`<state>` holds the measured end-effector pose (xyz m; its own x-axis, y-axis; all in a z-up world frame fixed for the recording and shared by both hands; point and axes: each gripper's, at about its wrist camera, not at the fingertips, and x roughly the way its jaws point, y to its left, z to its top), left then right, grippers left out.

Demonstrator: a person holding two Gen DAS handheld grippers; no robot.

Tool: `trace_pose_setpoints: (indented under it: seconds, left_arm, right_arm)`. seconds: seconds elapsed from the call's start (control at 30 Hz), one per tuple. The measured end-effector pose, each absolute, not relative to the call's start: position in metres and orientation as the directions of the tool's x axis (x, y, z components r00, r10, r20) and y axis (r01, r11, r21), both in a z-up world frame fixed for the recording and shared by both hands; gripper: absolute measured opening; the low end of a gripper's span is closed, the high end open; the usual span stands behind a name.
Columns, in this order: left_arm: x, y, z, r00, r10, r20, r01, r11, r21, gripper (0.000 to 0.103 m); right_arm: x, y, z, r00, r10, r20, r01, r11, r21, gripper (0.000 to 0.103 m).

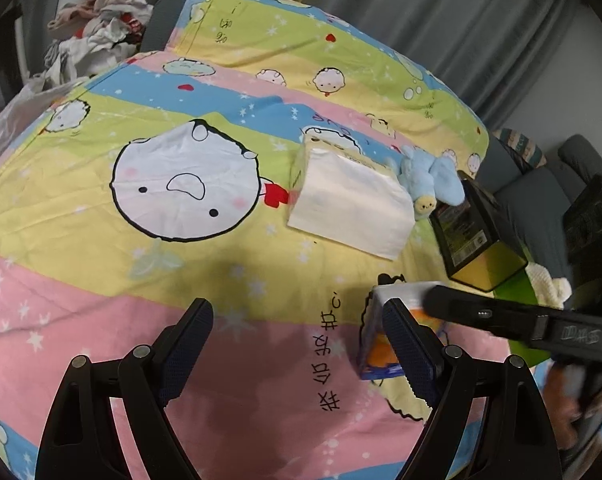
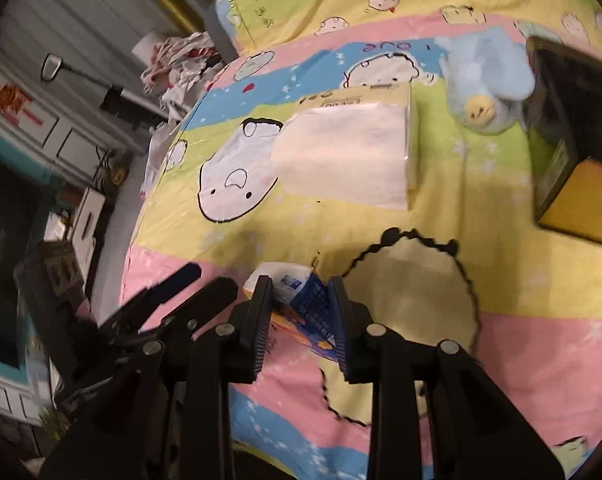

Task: Organize soft objects
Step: 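Grasp the blue pocket-tissue pack with the right gripper, then lift and carry the tissue pack with the right gripper to the green box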

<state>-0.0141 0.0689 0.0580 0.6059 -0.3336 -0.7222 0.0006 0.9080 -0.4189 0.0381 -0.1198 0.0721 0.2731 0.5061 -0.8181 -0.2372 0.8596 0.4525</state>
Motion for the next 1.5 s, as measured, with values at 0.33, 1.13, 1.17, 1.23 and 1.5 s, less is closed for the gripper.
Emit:
trace_pose_setpoints:
  seconds: [0.33, 1.13, 1.17, 1.23, 1.5]
  left_arm:
    - [-0.010, 0.053, 0.046, 0.554, -0.423, -0.717, 0.035, 0.873, -0.487, 0.087]
    - [-0.001, 0.008, 0.028, 0.550, -0.481, -0.683, 0.154, 0.862, -0.483, 0.046]
    - [-0.003, 0.008, 0.031, 0.556, -0.476, -0.681, 0.156, 0.865, -0.477, 0.046]
    - [-0.006, 0.009, 0.038, 0.571, -0.474, -0.670, 0.163, 0.866, -0.473, 0.046]
    - [-0.030, 0.023, 0.068, 0.639, -0.459, -0.617, 0.209, 0.876, -0.435, 0.046]
  right_arm:
    - [0.037, -0.157, 0.086, 0.472, 0.440, -0.764, -0.168, 0.896, 0.412, 0.062]
    - [0.047, -0.137, 0.031, 0.373, 0.509, -0.776, -0.145, 0.858, 0.493, 0.037]
    - [0.046, -0.136, 0.034, 0.378, 0.510, -0.772, -0.149, 0.857, 0.494, 0.037]
    - [0.042, -0.135, 0.041, 0.399, 0.515, -0.759, -0.157, 0.854, 0.497, 0.037]
    - [0.022, -0.124, 0.070, 0.453, 0.550, -0.702, -0.204, 0.830, 0.519, 0.037]
